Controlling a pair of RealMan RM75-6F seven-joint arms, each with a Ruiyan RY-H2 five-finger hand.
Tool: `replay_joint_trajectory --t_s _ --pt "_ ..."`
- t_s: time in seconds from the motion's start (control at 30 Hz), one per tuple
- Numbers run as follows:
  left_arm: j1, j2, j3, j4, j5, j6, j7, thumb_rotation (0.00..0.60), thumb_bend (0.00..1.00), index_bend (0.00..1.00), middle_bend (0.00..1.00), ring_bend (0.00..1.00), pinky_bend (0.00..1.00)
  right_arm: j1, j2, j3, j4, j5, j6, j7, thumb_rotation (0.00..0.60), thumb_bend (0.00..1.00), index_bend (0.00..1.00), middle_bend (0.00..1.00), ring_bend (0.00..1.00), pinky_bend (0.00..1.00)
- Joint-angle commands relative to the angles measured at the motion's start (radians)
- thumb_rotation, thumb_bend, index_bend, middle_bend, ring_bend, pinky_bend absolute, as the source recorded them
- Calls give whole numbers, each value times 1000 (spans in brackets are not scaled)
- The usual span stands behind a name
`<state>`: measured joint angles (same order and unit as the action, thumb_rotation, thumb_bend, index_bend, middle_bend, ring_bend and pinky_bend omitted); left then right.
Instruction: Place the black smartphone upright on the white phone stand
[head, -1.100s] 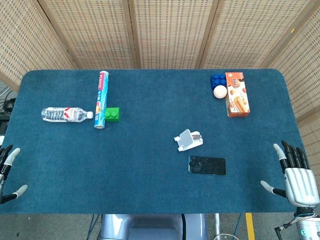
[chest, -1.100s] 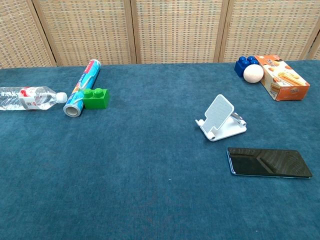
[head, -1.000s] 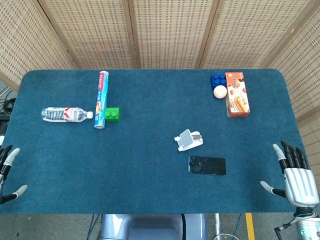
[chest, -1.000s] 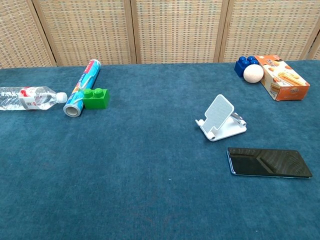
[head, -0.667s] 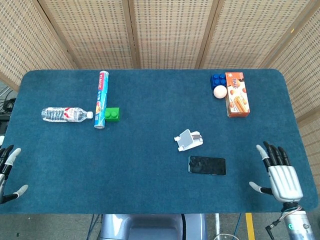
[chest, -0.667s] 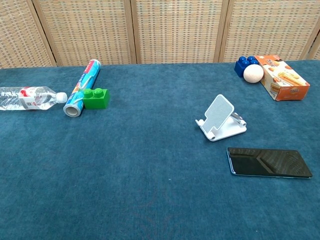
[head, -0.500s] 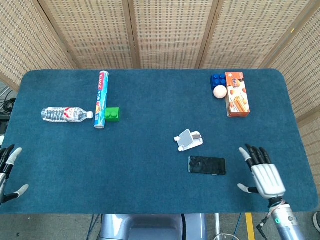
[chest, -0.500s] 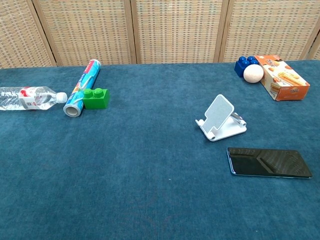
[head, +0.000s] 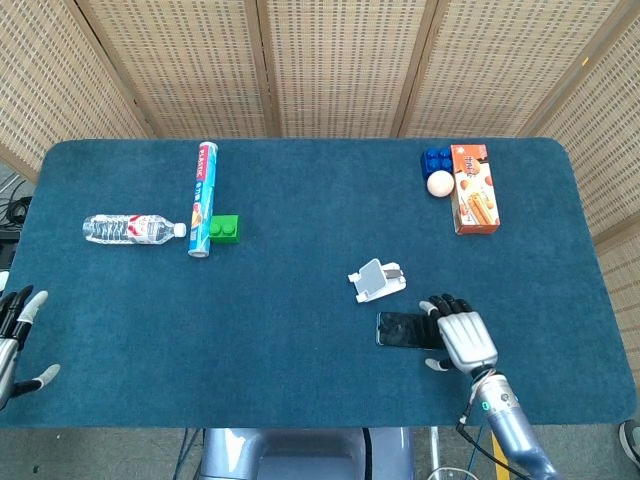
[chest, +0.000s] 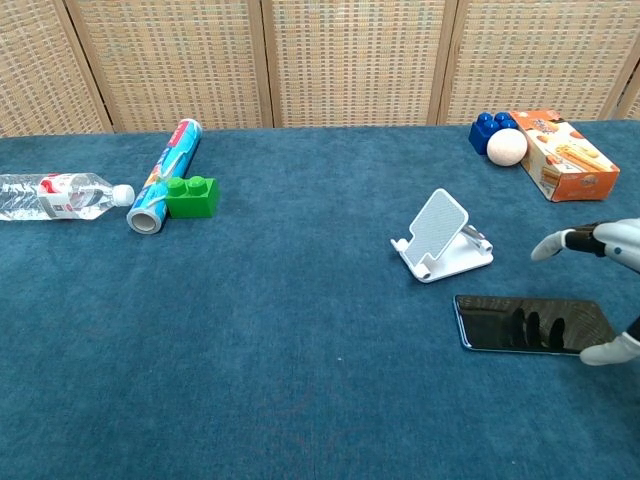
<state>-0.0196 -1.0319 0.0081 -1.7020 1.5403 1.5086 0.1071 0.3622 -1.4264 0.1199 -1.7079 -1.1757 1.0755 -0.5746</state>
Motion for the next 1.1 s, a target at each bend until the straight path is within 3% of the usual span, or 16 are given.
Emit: replay_joint_trajectory --t_s 0.03,0.63,1.1 --pt "1 0 1 0 2 1 -1 600 0 0 0 0 0 19 -31 7 24 33 -4 -17 600 41 210 204 165 219" --pt "-4 1 0 -2 -8 -6 -1 600 0 0 0 0 0 46 -74 -1 82 86 1 66 600 101 227 247 221 264" --pt "-5 -7 -3 -4 -16 -7 18 600 0 0 0 0 0 58 -130 -25 210 61 -15 146 600 104 251 264 236 264"
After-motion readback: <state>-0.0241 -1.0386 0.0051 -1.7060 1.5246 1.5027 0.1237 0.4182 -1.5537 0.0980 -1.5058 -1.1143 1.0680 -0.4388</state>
